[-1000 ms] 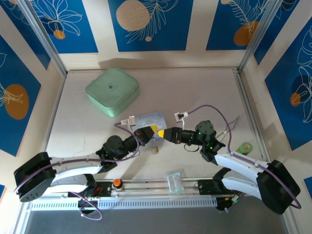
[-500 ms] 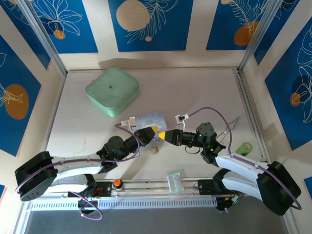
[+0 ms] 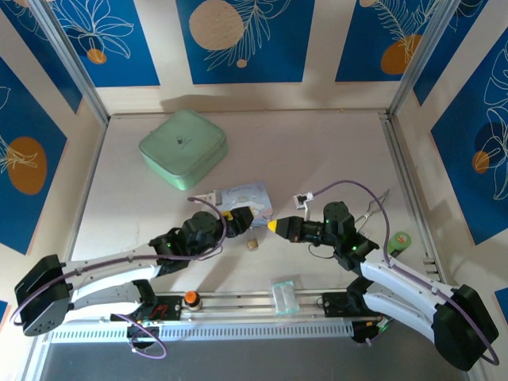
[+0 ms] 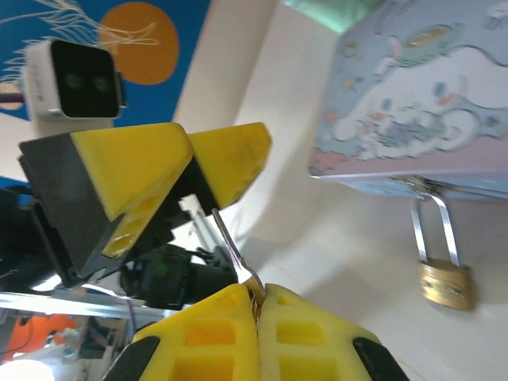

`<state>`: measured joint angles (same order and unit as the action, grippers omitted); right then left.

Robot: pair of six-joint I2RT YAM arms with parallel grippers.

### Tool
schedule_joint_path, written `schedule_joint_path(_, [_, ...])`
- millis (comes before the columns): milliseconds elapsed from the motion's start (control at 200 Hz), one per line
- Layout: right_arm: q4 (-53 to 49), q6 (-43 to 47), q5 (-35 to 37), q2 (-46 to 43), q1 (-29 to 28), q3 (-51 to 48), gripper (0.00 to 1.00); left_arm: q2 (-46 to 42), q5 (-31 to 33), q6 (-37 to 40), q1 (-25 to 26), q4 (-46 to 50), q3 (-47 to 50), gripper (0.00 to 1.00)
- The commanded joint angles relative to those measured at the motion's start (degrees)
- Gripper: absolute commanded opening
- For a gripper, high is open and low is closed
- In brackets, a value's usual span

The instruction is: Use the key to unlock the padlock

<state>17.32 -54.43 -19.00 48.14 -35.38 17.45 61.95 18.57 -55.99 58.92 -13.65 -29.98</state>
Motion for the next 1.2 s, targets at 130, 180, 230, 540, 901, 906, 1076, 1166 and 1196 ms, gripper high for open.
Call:
schedule_joint_path(130, [-13.2,6.4,3.9,-0.8,1.3,2.0,0.00,13.4,-2.9,2.2,1.3,8.8,-4.1,0.74])
schedule_joint_path(180, [-13.7,6.6,4.3,-0.7,1.4,1.7,0.00,16.1,-1.9,2.2,2.0,8.6,-4.8,0.71])
schedule_joint_path(230, [-14.1,6.7,4.4,-0.4,1.6,1.5,0.00,18.4,-1.9,1.7,2.1,7.7,-5.3,0.69])
schedule_joint_path(540, [-14.2,6.7,4.1,0.5,1.9,0.2,0.00,21.0,7.1,-2.4,5.4,10.0,-6.8,0.64])
schedule_joint_path(901, [-13.5,7.2,3.1,2.7,2.3,1.5,0.00,22.9,9.9,-1.5,2.9,16.3,-8.4,0.65])
schedule_joint_path(906, [-13.5,7.2,3.1,2.8,2.3,1.5,0.00,23.0,9.9,-1.5,2.9,16.3,-8.4,0.66])
schedule_joint_path(1076, [-13.1,6.5,2.6,2.4,2.2,1.4,0.00,23.8,9.4,-3.8,3.7,15.9,-8.3,0.68])
schedule_joint_path(1166, [-12.4,5.9,2.6,2.0,2.0,0.5,0.00,24.1,6.8,-3.2,3.8,11.8,-7.4,0.68])
schedule_joint_path(1196, [-12.3,5.8,2.6,2.0,2.0,0.3,0.00,24.4,5.7,-2.8,3.8,9.2,-6.8,0.68])
